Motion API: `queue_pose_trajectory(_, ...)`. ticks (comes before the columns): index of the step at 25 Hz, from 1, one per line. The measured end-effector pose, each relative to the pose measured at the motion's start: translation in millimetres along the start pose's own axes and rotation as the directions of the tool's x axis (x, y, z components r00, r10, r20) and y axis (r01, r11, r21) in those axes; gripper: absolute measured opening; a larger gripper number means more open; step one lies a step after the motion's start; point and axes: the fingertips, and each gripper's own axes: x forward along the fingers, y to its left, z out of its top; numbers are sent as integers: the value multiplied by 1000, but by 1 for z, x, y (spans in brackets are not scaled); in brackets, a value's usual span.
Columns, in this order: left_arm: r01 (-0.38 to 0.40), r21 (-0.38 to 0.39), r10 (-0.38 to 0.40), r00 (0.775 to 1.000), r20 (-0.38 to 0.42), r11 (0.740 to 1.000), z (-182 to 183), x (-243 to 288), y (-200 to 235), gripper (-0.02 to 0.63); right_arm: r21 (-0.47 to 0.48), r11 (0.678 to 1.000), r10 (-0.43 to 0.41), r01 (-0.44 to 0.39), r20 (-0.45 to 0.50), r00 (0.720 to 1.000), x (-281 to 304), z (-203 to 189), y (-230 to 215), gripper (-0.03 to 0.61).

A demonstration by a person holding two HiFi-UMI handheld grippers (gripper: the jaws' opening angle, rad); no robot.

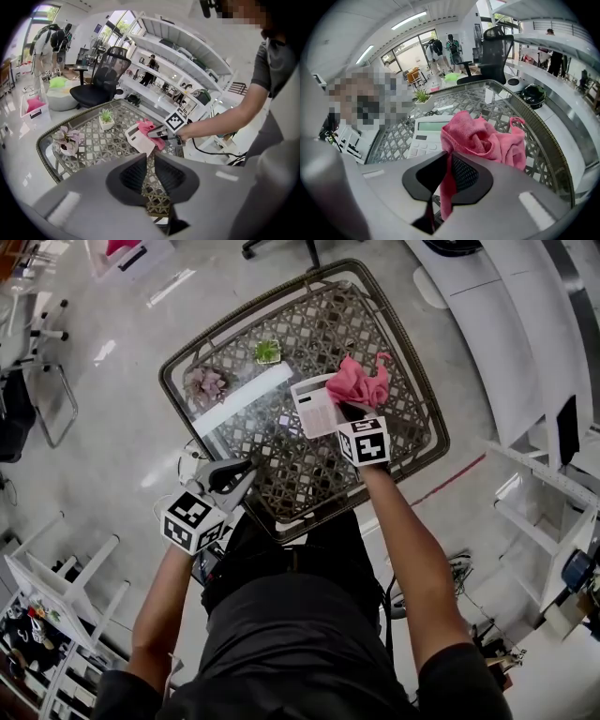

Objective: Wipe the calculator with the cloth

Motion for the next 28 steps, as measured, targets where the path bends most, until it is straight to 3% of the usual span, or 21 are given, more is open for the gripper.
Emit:
queue_pose_trajectory(14, -13, 4, 13, 1000, -19, 1000, -12, -6, 2, 61, 84, 993, -77, 80, -41, 996, -12, -26, -22, 29)
queue_pose_trajectory(22, -2, -15, -1, 991, -132, 1000, -51, 7, 0, 61, 197, 973, -104, 120, -92, 990, -14, -56, -38, 31)
queue_pose_trajectory(28, 9, -6, -10, 994, -108, 1000, -47, 7, 1, 61, 257, 960, -91, 107, -72, 993, -19, -52, -34, 31)
